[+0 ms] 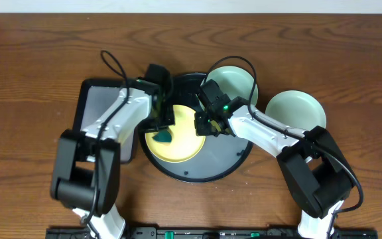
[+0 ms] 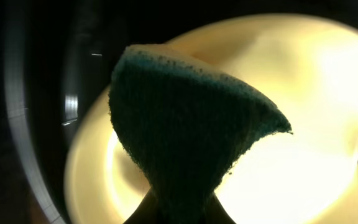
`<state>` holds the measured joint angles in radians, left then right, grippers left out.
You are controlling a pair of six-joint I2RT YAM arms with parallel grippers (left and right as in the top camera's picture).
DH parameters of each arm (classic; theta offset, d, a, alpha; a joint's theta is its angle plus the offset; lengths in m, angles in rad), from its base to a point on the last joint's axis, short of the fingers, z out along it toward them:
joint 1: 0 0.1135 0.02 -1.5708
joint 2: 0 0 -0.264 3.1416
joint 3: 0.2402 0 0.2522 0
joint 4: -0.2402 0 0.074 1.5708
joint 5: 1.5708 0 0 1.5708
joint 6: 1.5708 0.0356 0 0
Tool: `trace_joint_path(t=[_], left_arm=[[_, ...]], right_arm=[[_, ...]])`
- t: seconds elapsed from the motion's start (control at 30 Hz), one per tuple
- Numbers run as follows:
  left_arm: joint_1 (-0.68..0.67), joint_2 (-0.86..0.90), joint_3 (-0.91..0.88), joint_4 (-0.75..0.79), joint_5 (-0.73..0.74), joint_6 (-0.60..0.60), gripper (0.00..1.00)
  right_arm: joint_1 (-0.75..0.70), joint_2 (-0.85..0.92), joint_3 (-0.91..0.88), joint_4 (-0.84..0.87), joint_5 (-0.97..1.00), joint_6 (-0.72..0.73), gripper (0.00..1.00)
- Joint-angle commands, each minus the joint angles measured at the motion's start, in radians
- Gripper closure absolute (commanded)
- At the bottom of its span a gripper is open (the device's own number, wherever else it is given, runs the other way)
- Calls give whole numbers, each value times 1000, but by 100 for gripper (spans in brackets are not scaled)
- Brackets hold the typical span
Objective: Clean dirty plates on tray and stack at the side
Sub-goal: 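Scrub the yellow plate with the sponge held in the left gripper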
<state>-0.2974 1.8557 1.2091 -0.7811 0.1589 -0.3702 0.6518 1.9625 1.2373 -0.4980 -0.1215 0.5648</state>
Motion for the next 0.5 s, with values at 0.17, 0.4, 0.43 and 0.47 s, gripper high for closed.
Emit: trace_joint_path(t=[0.17,0.4,0.43,0.47], left_arm=[[-24,112,-10,34,-9,-54,93],[-21,112,-10,134,-283,-53,92],[-21,112,-10,136,-282,-54,92],[-22,112,-10,131,-257,-54,93]], right_arm=[[-11,19,10,1,5,-5,99],[-11,19,10,1,5,-5,99],[-11,19,10,1,5,-5,99],[-11,19,10,1,5,-5,99]])
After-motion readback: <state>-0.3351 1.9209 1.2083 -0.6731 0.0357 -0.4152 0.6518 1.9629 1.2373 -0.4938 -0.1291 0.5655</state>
